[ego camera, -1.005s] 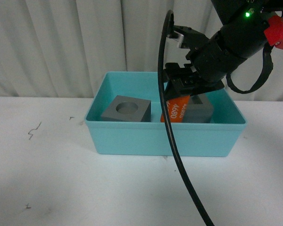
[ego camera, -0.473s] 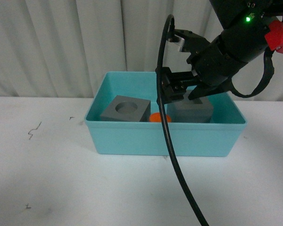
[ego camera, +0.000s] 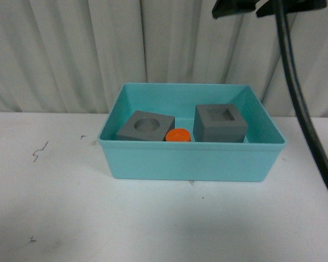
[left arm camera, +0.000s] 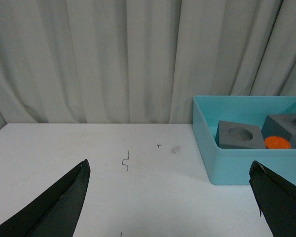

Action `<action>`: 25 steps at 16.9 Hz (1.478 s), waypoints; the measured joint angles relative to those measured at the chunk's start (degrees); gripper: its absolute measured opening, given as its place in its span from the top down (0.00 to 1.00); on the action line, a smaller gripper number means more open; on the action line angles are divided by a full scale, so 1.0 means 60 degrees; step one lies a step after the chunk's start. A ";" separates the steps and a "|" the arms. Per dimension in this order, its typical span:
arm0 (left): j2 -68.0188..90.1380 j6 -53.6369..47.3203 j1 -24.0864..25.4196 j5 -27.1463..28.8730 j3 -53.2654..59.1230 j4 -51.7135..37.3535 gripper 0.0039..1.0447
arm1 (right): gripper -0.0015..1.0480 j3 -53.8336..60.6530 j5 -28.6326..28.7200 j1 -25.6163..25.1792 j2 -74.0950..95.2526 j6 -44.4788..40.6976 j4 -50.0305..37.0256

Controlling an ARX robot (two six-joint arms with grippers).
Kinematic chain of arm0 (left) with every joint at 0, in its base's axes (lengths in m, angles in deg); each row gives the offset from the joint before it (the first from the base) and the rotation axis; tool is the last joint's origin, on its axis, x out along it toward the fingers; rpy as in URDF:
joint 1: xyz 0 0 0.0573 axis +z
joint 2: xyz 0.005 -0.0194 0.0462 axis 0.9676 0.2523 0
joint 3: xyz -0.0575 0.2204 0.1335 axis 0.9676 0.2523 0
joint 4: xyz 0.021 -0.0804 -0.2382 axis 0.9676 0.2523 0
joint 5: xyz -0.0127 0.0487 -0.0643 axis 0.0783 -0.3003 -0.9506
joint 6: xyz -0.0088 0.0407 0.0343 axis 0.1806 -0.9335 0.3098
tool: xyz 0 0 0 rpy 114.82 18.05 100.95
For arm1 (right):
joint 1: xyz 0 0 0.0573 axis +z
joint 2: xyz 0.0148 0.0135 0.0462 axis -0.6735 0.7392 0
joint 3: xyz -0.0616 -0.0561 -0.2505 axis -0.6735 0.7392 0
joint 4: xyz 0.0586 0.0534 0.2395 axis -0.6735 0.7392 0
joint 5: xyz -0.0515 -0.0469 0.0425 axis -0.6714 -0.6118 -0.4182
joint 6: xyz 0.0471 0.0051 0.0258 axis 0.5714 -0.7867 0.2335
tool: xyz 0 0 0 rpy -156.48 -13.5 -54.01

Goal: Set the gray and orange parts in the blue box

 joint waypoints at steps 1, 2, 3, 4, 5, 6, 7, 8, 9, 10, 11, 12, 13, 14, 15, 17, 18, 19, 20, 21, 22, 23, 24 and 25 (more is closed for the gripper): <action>0.0000 0.0000 0.0000 0.0004 0.0000 0.0004 0.06 | 0.11 0.1053 -0.1086 0.0036 -0.0714 0.0208 -0.2102; 0.0000 0.0000 0.0000 -0.0004 0.0000 0.0004 0.06 | 0.22 0.2528 -0.2779 0.0011 -0.1617 0.0517 -0.4244; 0.0000 0.0000 0.0000 -0.0004 0.0000 0.0004 0.06 | 0.34 0.4411 -0.3971 -0.0098 -0.2892 0.0739 -0.6014; 0.0000 0.0000 0.0000 0.0004 0.0000 0.0000 0.06 | 0.44 0.5829 -0.4127 -0.0455 -0.4065 0.0849 -0.6881; 0.0000 0.0000 0.0000 0.0004 0.0000 0.0004 0.06 | 0.55 0.7045 -0.4127 -0.0780 -0.5195 0.0933 -0.7373; 0.0000 0.0000 0.0000 -0.0007 0.0000 0.0004 0.06 | 0.67 0.8185 -0.4109 -0.0984 -0.6131 0.0987 -0.7810; 0.0000 0.0000 0.0000 -0.0004 0.0000 0.0004 0.06 | 0.79 0.9111 -0.3912 -0.0980 -0.6590 0.0994 -0.8072; 0.0000 0.0000 0.0000 0.0000 0.0000 0.0004 0.06 | 0.89 0.9814 -0.3741 -0.1031 -0.6743 0.0994 -0.8196; 0.0000 0.0000 0.0000 0.0007 0.0000 0.0004 0.06 | 0.98 1.0513 -0.3603 -0.1126 -0.6951 0.0998 -0.8313; 0.0000 0.0000 0.0000 0.0004 0.0000 0.0004 0.06 | 0.98 1.1049 -0.3555 -0.1268 -0.7369 0.1013 -0.8462; 0.0000 0.0000 0.0000 0.0000 0.0000 0.0004 0.06 | 0.98 1.1373 -0.3515 -0.1373 -0.7807 0.1016 -0.8575; 0.0000 0.0000 0.0000 0.0000 0.0000 0.0004 0.06 | 0.98 1.1788 -0.3450 -0.1435 -0.8291 0.1016 -0.8659; 0.0000 0.0000 0.0000 -0.0004 0.0000 0.0004 0.06 | 0.98 1.2189 -0.2852 -0.1825 -0.8593 0.1016 -0.8615; 0.0000 0.0000 0.0000 0.0011 0.0000 0.0004 0.06 | 0.98 1.2491 -0.2783 -0.2084 -0.8823 0.1020 -0.8531; 0.0000 0.0000 0.0000 0.0000 0.0000 0.0004 0.06 | 0.98 1.2768 -0.2790 -0.2153 -0.9173 0.1020 -0.8466; 0.0000 0.0000 0.0000 -0.0004 0.0000 0.0004 0.06 | 0.98 1.3143 -0.2765 -0.2146 -0.9894 0.1020 -0.8262; 0.0000 0.0000 0.0000 0.0004 0.0000 0.0004 0.06 | 0.98 1.3369 -0.2765 -0.2146 -1.0244 0.1020 -0.8062; 0.0000 0.0000 0.0000 0.0000 0.0000 0.0004 0.06 | 0.98 1.3515 -0.2761 -0.2146 -1.0531 0.1020 -0.7898; 0.0000 0.0000 0.0000 -0.0004 0.0000 0.0004 0.06 | 0.98 1.3657 -0.2765 -0.2146 -1.0907 0.1020 -0.7697; 0.0000 0.0000 0.0000 0.0000 0.0000 0.0004 0.06 | 0.98 1.3715 -0.2761 -0.2146 -1.1078 0.1020 -0.7595; 0.0000 0.0000 0.0000 0.0000 0.0000 0.0004 0.06 | 0.98 1.3806 -0.2765 -0.2146 -1.1347 0.1020 -0.7420; 0.0000 0.0000 0.0000 0.0000 0.0000 0.0004 0.06 | 0.98 1.3941 -0.2761 -0.2146 -1.1748 0.1020 -0.7136; 0.0000 0.0000 0.0000 0.0000 0.0000 0.0004 0.06 | 0.98 1.4025 -0.2761 -0.2146 -1.2101 0.1020 -0.6863; 0.0000 0.0000 0.0000 0.0000 0.0000 0.0004 0.06 | 0.98 1.4072 -0.2761 -0.2146 -1.2302 0.1020 -0.6721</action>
